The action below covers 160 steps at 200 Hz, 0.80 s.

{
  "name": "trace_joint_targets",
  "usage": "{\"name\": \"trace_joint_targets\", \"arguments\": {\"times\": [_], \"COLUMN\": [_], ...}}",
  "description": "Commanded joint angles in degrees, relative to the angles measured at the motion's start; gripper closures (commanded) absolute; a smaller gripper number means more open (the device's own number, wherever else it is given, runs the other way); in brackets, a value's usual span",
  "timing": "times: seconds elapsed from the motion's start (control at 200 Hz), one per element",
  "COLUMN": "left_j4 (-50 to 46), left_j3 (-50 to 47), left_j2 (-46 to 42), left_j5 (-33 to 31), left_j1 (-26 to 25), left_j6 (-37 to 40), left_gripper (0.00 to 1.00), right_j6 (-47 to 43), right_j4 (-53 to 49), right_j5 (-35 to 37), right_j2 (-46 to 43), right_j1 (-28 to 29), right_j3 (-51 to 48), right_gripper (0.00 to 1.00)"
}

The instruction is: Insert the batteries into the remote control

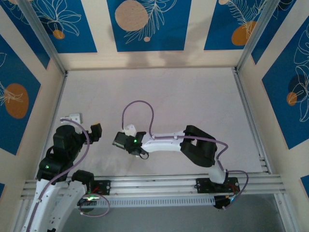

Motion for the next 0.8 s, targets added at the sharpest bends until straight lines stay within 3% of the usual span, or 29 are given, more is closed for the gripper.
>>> {"name": "trace_joint_targets", "arguments": {"times": [0.0,0.34,0.795], "left_j4": [0.25,0.25,0.37], "left_j3": [0.68,0.68,0.68], "left_j2": [-0.64,-0.67,-0.84], "left_j5": [0.54,0.43,0.38], "left_j1": [0.82,0.83,0.81], "left_j6": [1.01,1.17,1.16], "left_gripper": [0.0,0.0,0.0], "right_j6": [1.75,2.46,4.31], "right_j4": [-3.58,-2.39,-8.17], "right_j5": [1.59,-2.94,-2.4], "right_j2": [1.65,2.25,5.72], "right_j1": [0.48,-0.1,0.45], "right_j3": [1.14,0.6,3.88], "right_gripper": [0.76,0.76,0.75]}}
